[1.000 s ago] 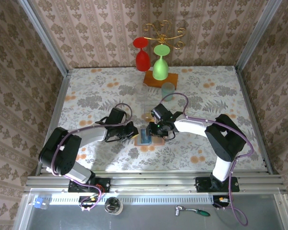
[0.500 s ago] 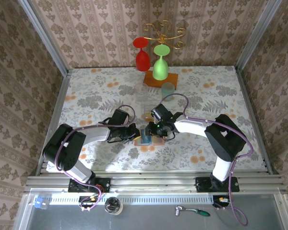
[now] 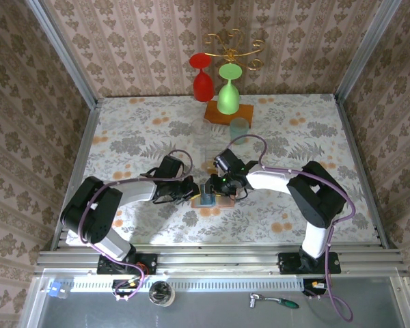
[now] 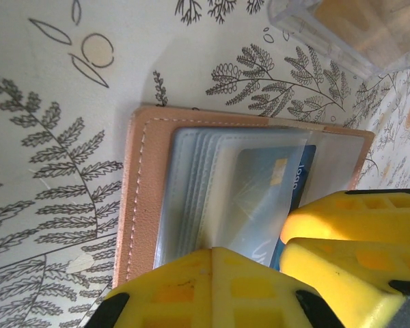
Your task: Take the credit cards out of the card holder
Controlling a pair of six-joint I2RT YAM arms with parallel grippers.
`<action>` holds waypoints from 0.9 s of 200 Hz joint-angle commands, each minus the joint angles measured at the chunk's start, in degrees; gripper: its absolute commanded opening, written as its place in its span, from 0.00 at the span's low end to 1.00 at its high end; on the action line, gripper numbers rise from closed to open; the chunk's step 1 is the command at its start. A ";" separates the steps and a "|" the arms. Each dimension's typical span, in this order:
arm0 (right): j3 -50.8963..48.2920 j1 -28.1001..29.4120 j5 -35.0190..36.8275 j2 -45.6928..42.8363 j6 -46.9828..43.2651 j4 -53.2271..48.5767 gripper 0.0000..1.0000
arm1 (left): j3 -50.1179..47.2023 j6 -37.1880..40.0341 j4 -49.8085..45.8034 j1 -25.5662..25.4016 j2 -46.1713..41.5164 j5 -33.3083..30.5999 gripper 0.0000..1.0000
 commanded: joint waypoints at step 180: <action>-3.51 -0.80 2.62 -5.34 0.17 -1.75 0.35 | 4.62 1.20 -3.68 -1.45 0.01 -0.36 0.03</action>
